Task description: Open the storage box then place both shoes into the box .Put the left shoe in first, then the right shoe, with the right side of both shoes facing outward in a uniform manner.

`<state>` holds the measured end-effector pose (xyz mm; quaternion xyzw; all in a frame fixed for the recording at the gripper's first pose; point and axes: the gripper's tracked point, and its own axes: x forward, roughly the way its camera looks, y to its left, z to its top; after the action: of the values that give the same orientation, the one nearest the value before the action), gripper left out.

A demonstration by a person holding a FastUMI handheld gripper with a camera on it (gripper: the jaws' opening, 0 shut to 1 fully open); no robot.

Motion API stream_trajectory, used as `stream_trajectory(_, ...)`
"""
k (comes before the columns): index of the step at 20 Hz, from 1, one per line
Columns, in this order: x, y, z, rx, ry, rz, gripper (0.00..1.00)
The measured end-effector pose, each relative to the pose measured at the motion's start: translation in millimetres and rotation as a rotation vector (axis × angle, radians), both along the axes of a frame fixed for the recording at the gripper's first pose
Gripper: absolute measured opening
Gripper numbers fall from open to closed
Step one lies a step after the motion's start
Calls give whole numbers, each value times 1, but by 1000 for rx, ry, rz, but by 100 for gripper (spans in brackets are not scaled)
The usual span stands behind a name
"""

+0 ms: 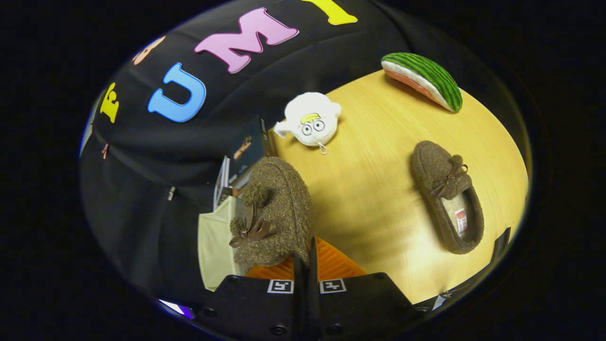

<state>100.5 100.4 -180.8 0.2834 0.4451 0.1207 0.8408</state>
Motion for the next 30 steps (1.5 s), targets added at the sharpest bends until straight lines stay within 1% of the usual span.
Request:
stream_trajectory(3,1,38,53,75,-58,25,5)
stream_trajectory(5,2,65,73,96,-80,48,5)
stream_trajectory(7,0,96,83,94,-90,71,5)
stream_trajectory(9,-3,128,82,90,-85,97,5)
stream_trajectory(11,-12,160,75,90,-62,115,5)
stream_trajectory(15,-23,206,53,112,-43,67,5)
stream_trajectory(17,-30,222,32,91,-14,59,5)
stream_trajectory(19,-35,232,11,41,-7,69,5)
stream_trajectory(21,-38,237,-7,2,-9,51,5)
stream_trajectory(23,-45,246,-25,1,35,47,5)
stream_trajectory(25,-53,252,-40,-16,78,65,5)
stream_trajectory(27,-50,255,-47,-34,74,74,5)
stream_trajectory(30,-45,254,-56,-50,85,59,6)
